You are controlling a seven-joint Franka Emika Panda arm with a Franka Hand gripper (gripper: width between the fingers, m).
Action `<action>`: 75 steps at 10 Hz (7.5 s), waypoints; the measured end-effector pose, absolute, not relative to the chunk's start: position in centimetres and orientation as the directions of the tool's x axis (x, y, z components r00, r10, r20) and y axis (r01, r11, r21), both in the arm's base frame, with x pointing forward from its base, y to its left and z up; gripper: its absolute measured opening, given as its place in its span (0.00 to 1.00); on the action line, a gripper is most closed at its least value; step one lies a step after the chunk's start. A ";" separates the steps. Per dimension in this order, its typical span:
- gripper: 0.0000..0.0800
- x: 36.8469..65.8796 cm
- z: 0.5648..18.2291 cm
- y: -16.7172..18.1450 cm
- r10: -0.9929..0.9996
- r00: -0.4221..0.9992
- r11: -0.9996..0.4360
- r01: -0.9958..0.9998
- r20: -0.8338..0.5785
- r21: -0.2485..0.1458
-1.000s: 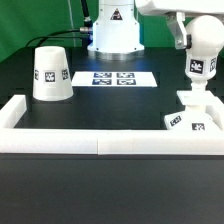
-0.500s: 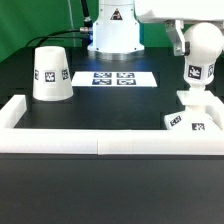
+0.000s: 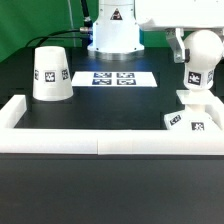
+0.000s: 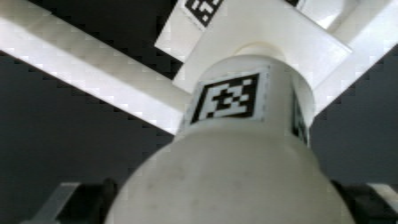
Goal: Assemble lamp
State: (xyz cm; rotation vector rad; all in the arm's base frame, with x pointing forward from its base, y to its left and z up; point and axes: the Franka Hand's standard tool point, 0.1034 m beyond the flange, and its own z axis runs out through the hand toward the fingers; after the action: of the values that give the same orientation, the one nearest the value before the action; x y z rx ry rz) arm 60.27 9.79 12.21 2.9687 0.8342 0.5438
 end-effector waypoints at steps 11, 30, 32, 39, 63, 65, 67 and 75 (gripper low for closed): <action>0.87 59.8 13.5 9.5 0.501 0.820 -0.863 0.499 0.276 0.082; 0.72 59.9 12.8 8.5 0.505 0.862 -0.863 0.504 -0.037 -0.039; 0.72 60.0 12.8 8.5 0.498 0.867 -0.867 0.496 -0.037 -0.038; 0.72 60.0 12.8 9.0 0.048 0.998 -0.999 0.048 -0.046 -0.003; 0.87 60.4 12.9 9.7 -0.465 0.882 -0.885 -0.466 -0.074 0.004; 0.87 60.4 12.9 9.7 -0.327 0.942 -0.944 -0.329 -0.074 -0.007; 0.87 60.4 12.9 9.8 -0.156 0.985 -0.987 -0.158 -0.070 -0.020; 0.87 61.6 13.3 11.2 0.517 0.856 -0.855 0.517 0.017 -0.026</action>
Offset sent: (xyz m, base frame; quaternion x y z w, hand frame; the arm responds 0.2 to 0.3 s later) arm -0.0102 0.0075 -0.0013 0.0152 -0.0113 0.0168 0.9997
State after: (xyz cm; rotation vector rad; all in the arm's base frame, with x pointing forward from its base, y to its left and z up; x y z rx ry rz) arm 61.56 11.17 13.33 3.0550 0.8518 0.0154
